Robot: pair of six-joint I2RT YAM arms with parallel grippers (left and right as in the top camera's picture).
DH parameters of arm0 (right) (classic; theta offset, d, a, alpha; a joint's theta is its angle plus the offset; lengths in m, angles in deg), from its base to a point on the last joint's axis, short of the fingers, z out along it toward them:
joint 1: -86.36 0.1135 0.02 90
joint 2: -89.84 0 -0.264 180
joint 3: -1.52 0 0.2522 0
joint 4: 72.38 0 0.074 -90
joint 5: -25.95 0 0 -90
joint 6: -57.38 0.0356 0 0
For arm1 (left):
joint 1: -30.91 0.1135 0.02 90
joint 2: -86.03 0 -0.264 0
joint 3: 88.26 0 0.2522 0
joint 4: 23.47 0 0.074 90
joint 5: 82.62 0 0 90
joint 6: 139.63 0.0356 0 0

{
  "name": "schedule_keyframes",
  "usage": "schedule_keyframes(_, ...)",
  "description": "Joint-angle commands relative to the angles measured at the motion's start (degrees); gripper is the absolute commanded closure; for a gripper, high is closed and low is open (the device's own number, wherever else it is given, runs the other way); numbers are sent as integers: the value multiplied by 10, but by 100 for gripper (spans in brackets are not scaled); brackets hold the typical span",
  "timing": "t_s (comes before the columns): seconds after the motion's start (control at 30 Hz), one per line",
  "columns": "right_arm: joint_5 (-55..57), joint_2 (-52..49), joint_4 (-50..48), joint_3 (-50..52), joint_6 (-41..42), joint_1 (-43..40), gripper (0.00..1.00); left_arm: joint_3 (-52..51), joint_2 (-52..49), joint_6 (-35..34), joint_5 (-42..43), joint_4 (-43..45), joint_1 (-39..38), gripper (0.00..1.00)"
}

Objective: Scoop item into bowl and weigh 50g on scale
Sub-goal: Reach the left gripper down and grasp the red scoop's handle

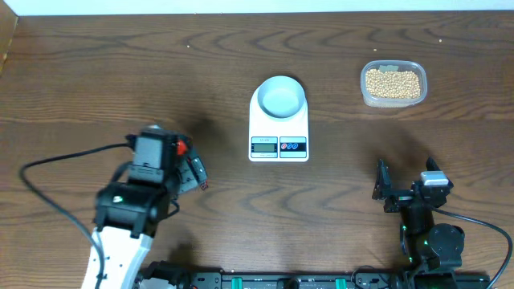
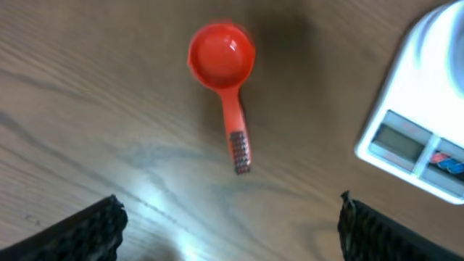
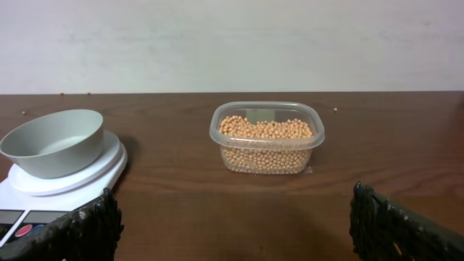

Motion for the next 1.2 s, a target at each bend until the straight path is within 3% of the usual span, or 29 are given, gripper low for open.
schedule_keyframes(0.0, 4, 3, 3, 1, -7, -2, 1, -50, -4, -54, -51, 21, -21, 6)
schedule_keyframes(0.23, 5, 3, 3, 1, -7, -2, 1, -107, -42, -66, -90, 76, -24, 9)
schedule_keyframes(0.53, 5, 3, 3, 1, -7, -2, 1, -110, -175, -66, -47, 213, -24, 12)
schedule_keyframes(0.8, 4, 3, 3, 1, -7, -2, 1, -110, -273, -113, -48, 263, -23, 14)
schedule_keyframes(1.17, 5, 3, 3, 1, -7, -2, 1, -110, -314, -112, -48, 330, 7, 20)
